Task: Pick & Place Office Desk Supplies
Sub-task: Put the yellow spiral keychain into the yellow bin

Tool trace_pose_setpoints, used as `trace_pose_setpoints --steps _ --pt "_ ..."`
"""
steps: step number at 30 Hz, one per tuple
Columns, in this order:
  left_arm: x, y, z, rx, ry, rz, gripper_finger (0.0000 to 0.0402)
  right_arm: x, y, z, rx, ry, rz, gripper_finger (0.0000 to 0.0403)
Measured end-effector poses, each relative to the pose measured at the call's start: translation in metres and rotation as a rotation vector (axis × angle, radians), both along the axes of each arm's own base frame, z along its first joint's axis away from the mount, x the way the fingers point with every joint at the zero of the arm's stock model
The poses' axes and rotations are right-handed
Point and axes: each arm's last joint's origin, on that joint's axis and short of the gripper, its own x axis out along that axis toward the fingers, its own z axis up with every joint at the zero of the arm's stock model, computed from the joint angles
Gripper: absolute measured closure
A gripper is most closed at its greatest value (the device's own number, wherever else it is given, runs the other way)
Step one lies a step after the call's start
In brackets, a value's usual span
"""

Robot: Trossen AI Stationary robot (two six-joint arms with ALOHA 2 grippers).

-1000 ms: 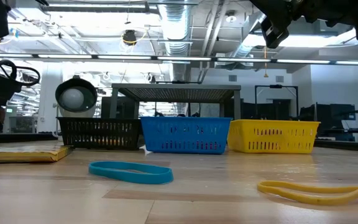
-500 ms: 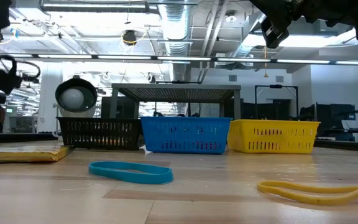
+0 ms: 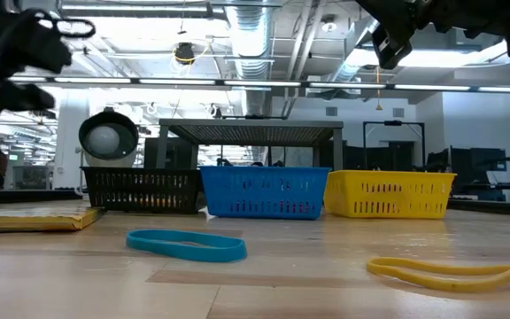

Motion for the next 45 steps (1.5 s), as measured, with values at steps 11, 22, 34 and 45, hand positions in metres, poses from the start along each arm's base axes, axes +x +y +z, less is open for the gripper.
trace_pose_setpoints --steps 11,22,34,45 --pt "0.028 0.015 0.023 0.184 -0.245 -0.004 0.0392 0.013 -0.001 -0.017 0.039 0.034 -0.162 0.0198" --pt "0.063 0.038 0.045 0.375 -0.562 0.055 0.0393 0.067 0.003 -0.051 0.131 -0.047 -0.208 0.0198" --pt "0.082 0.038 0.068 0.405 -0.830 0.024 0.0393 0.134 0.022 -0.059 0.042 -0.109 -0.137 0.0198" --pt "0.087 0.036 0.077 0.362 -0.933 0.015 0.0393 0.152 0.025 -0.053 -0.084 -0.179 -0.118 0.0198"
